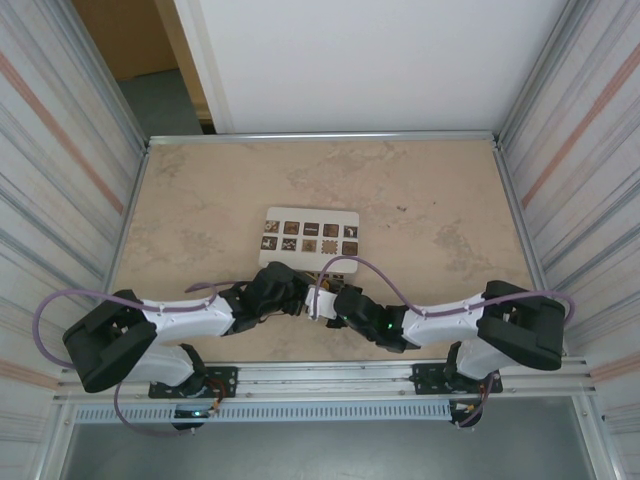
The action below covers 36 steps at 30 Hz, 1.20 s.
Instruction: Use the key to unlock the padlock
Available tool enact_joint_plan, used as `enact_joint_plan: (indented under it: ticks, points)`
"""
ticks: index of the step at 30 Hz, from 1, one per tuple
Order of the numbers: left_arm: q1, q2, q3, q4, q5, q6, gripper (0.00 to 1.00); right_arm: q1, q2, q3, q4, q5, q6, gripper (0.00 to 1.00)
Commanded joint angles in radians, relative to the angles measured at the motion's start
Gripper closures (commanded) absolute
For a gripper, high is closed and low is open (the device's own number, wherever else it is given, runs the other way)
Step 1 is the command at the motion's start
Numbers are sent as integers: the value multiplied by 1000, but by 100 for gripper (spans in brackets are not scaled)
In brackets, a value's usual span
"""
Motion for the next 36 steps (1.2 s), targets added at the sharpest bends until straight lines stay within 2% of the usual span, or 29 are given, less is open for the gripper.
enact_joint_plan:
  ticks: [1,15,25,29,36]
  points:
    - [-12,3,-1,-22,42,1,100,0,23,29,39,5,-11,71]
    - [-12,1,-2,-21,40,1,100,-13,30,19,30,40,36,97]
    - [-12,4,2,-22,47,1,100,-49,38,24,-20,11,156,100]
    - [-14,10,7,-22,50,5,100,-73,30,24,-37,-27,257,100]
    - [-19,36,14,-7,51,2,100,-141,8,66,-135,-154,585,100]
